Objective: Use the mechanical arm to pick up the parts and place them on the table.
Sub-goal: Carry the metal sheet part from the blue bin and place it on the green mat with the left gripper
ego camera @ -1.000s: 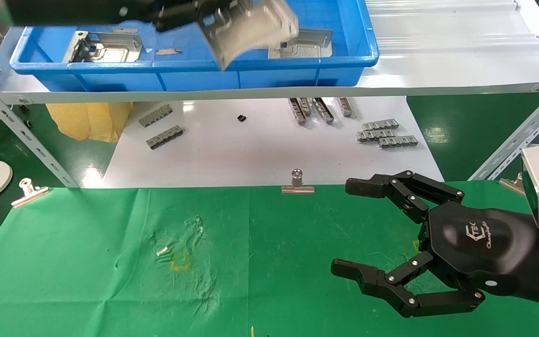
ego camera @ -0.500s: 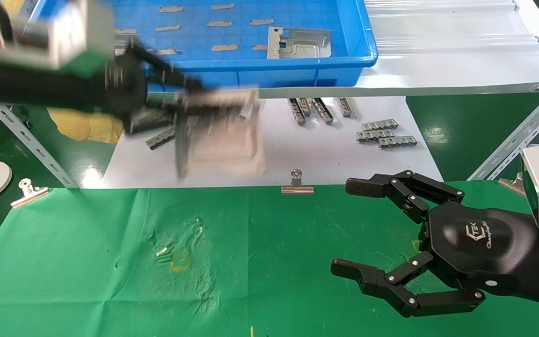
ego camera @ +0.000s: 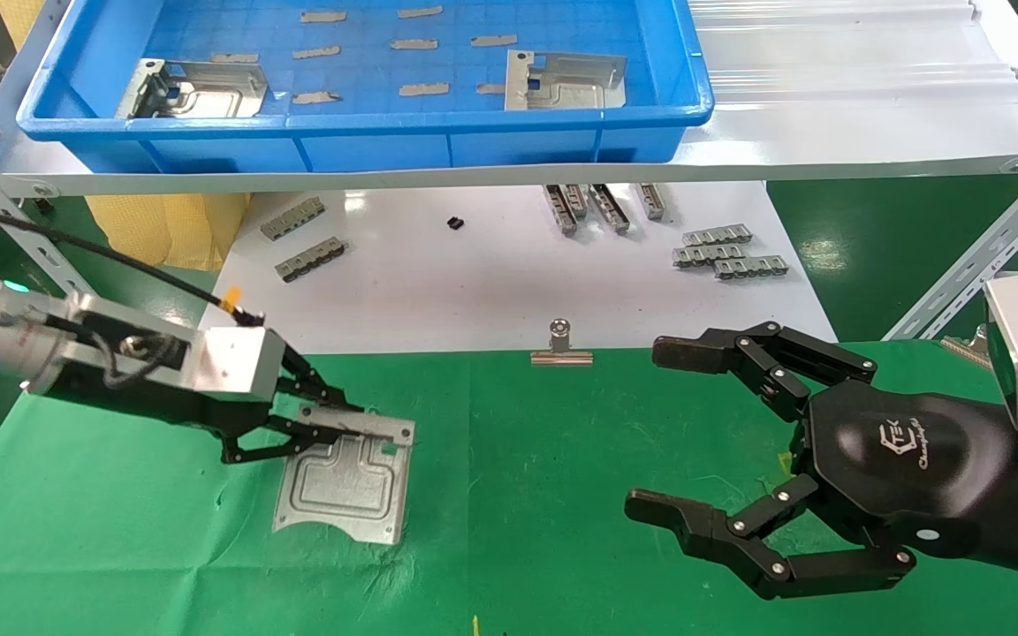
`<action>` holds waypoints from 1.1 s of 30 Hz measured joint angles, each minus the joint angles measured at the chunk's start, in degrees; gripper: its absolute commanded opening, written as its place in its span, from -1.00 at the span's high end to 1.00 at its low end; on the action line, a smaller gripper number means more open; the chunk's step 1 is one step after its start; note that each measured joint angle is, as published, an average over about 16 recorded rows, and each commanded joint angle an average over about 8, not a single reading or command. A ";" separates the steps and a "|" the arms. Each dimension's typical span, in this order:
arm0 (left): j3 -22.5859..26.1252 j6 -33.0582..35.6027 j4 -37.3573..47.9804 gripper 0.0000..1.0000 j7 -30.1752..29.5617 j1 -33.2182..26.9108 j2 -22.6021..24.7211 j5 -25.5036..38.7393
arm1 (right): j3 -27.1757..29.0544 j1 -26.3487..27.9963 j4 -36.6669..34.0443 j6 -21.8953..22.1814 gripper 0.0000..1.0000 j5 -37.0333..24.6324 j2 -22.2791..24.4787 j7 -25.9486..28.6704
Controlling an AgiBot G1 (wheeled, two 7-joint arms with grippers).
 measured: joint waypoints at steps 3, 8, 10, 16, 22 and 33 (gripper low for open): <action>0.64 -1.55 2.55 0.84 1.42 0.82 1.04 0.74 | 0.00 0.00 0.00 0.00 -1.00 0.00 0.00 0.00; 1.01 -3.99 6.08 -0.41 3.71 1.81 2.37 1.34 | 0.00 0.00 0.00 0.00 -1.00 0.00 0.00 0.00; 1.02 -4.78 7.17 -0.88 4.61 2.11 2.79 1.40 | 0.00 0.00 0.00 0.00 -1.00 0.00 0.00 0.00; 0.86 -5.43 9.48 -1.00 6.88 2.59 3.58 1.21 | 0.00 0.00 0.00 0.00 -1.00 0.00 0.00 0.00; -0.18 -2.71 11.67 -1.00 7.54 2.99 3.15 -0.40 | 0.00 0.00 0.00 0.00 -1.00 0.00 0.00 0.00; -3.90 3.24 16.39 -1.00 4.74 6.12 0.53 -5.96 | 0.00 -0.01 -0.01 0.01 -1.00 0.01 0.01 0.00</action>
